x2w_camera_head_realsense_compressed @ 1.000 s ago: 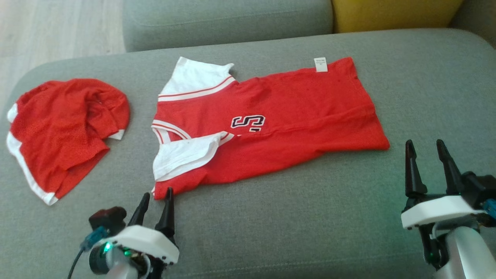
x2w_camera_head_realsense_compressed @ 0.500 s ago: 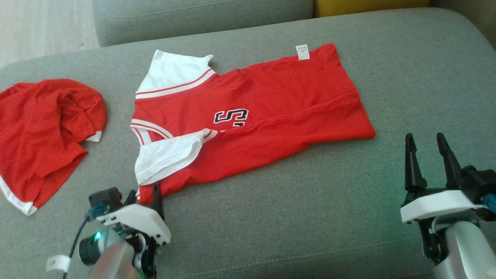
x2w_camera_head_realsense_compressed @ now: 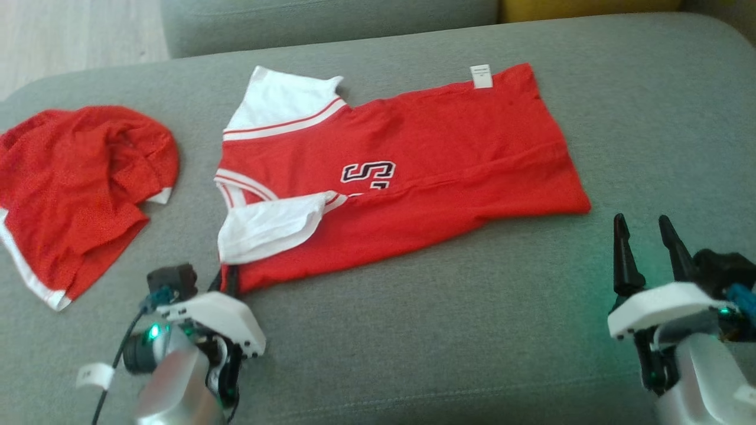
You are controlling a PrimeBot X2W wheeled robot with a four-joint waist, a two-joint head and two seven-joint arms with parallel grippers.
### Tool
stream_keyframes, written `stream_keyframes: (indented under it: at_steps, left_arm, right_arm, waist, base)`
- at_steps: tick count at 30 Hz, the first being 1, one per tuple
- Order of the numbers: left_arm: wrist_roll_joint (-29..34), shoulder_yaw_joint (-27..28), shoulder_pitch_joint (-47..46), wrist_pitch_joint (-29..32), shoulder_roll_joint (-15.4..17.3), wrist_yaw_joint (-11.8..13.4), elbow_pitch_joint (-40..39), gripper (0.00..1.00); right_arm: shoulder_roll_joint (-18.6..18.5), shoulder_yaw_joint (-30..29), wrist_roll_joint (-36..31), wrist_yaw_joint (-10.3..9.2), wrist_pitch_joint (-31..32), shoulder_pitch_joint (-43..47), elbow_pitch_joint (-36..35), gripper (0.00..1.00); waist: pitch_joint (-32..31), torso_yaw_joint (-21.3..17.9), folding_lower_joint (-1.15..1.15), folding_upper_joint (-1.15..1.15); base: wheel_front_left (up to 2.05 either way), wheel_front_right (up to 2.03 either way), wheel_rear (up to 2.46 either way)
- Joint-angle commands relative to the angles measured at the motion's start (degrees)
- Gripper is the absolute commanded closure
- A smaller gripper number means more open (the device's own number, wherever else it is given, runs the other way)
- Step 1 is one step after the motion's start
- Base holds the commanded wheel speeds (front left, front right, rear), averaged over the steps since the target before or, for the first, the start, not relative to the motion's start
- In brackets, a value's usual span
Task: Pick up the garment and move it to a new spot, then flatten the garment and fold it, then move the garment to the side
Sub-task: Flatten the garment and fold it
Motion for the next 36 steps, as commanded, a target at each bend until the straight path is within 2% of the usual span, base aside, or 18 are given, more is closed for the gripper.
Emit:
stream_keyframes:
  at_steps: [1, 8, 13, 21, 30, 31, 32, 33, 34, 36]
  left_arm:
    - [0.94, 1.49, -2.10, -0.71, 2.03, 0.08, -3.44, 1.00]
    - [4.72, 2.07, -0.37, -0.75, 2.67, 0.48, -14.13, 1.00]
    - [6.24, 2.14, 0.24, -0.75, 2.47, 0.21, -17.33, 1.00]
    - [7.35, 1.53, -0.02, -0.76, 1.55, -0.95, -18.39, 1.00]
    - [7.83, 1.38, -0.59, -0.76, 0.81, -1.54, -18.35, 1.00]
    - [7.89, 1.40, -0.56, -0.76, 0.76, -1.58, -18.33, 1.00]
    - [7.96, 1.44, -0.52, -0.76, 0.72, -1.64, -18.28, 1.00]
    - [8.04, 1.48, -0.50, -0.76, 0.69, -1.68, -18.20, 1.00]
    - [8.18, 1.64, -0.38, -0.76, 0.65, -1.75, -17.97, 1.00]
    - [8.30, 1.84, -0.13, -0.76, 0.62, -1.84, -17.63, 1.00]
  right_arm:
    - [0.39, 0.42, 0.66, -0.05, 0.83, -3.69, -0.50, 0.00]
    - [1.92, -3.68, 2.13, -0.05, 5.89, -9.84, 7.51, 0.00]
    - [2.26, -6.28, 2.06, -0.05, 7.84, -13.94, 12.59, 0.00]
    - [1.90, -8.31, 2.10, -0.05, 10.69, -20.88, 21.61, 0.00]
    - [0.25, -7.31, 1.66, -0.05, 12.27, -25.28, 29.94, 0.00]
    - [0.22, -6.96, 1.76, -0.05, 12.49, -25.62, 30.70, 0.07]
    - [0.24, -6.55, 1.99, -0.05, 12.70, -25.92, 31.36, 0.54]
    - [0.27, -6.05, 2.27, -0.05, 12.83, -26.15, 31.89, 0.92]
    - [0.19, -4.96, 2.80, -0.05, 12.75, -26.40, 32.67, 1.00]
    - [-0.15, -3.49, 3.08, -0.05, 12.40, -26.44, 33.08, 1.00]
  waist:
    - [0.43, 0.88, 0.00, 0.00]
    - [2.40, 3.43, 0.00, 0.00]
    - [3.70, 4.71, 0.00, 0.00]
    - [5.67, 6.59, 0.00, 0.00]
    - [6.50, 7.59, 0.00, 0.00]
    - [6.50, 7.61, 0.00, 0.00]
    - [6.47, 7.59, 0.00, 0.00]
    - [6.41, 7.55, 0.00, 0.00]
    - [6.00, 7.38, 0.00, 0.00]
    - [5.40, 7.13, 0.00, 0.00]
  base:
    - [0.00, 0.00, 0.00]
    - [0.00, 0.00, 0.00]
    - [0.00, 0.00, 0.00]
    - [0.00, 0.00, 0.00]
    - [0.00, 0.00, 0.00]
    - [0.00, 0.00, 0.00]
    - [0.00, 0.00, 0.00]
    - [0.00, 0.00, 0.00]
    - [0.00, 0.00, 0.00]
    - [0.00, 0.00, 0.00]
